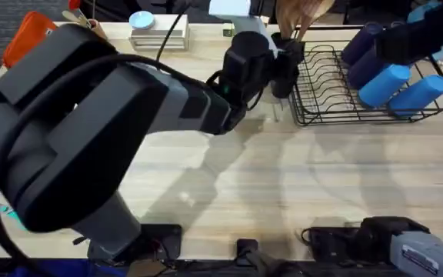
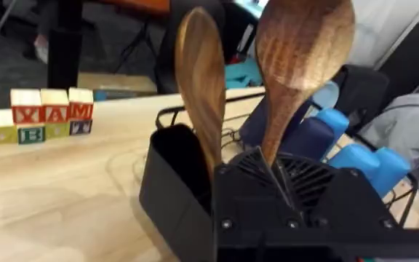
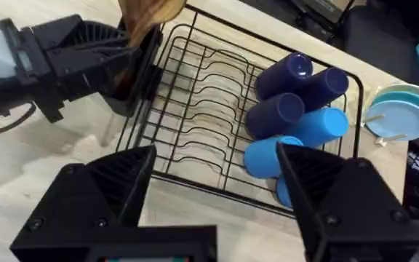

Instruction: Pick up the spoon on the table one by one and put them onto the rack

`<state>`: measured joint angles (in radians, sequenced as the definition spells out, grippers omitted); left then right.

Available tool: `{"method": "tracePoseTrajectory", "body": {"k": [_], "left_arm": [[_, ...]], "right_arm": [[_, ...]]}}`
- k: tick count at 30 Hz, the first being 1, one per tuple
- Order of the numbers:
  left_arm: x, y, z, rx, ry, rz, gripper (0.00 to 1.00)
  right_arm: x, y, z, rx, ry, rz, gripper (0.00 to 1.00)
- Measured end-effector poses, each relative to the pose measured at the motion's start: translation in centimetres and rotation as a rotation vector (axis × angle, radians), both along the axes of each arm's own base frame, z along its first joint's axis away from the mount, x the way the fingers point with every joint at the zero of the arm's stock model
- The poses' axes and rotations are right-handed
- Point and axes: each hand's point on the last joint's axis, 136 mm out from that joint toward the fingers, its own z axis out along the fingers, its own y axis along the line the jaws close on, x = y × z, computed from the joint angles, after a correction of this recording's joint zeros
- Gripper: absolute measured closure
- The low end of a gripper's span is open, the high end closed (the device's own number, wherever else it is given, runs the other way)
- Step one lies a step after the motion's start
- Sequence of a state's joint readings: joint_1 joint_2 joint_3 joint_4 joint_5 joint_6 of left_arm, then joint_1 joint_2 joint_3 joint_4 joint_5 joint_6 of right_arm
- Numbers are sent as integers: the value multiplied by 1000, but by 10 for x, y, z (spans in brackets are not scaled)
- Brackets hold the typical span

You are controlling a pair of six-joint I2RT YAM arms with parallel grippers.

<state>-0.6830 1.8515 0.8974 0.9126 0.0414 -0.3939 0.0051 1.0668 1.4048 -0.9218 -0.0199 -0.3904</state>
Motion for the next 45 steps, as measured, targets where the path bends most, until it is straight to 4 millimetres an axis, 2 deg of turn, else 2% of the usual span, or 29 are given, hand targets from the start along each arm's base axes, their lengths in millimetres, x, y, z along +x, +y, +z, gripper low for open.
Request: {"method": "tracePoseTrajectory", "body": {"k": [6,12,14,17,20,21,23,24,31,34,41,42,45], "left_arm": [[-1,1,-15,38,47,0,957],[-1,1,-21,55,67,0,954],[-1,1,-22,56,68,0,904],[-2,1,-22,53,71,-1,771],[-2,1,-22,52,72,-1,569],[-2,0,-22,54,72,-5,348],[-3,0,-21,50,72,-9,65],[-3,-1,-22,51,73,-12,23],[-5,1,-26,71,97,-12,5],[-9,4,-21,89,116,-13,6],[-22,17,9,117,122,-2,5],[-27,28,22,133,123,28,5],[-32,40,32,171,123,57,5]], "right_arm": [[0,0,0,0,0,0,5],[0,0,0,0,0,0,5],[0,0,0,0,0,0,5],[0,0,0,0,0,0,5],[0,0,0,0,0,0,5],[0,0,0,0,0,0,5],[0,0,0,0,0,0,5],[0,0,0,0,0,0,5],[0,0,0,0,0,0,5],[0,0,0,0,0,0,5],[0,0,0,0,0,0,5],[0,0,0,0,0,0,5],[0,0,0,0,0,0,5]]}}
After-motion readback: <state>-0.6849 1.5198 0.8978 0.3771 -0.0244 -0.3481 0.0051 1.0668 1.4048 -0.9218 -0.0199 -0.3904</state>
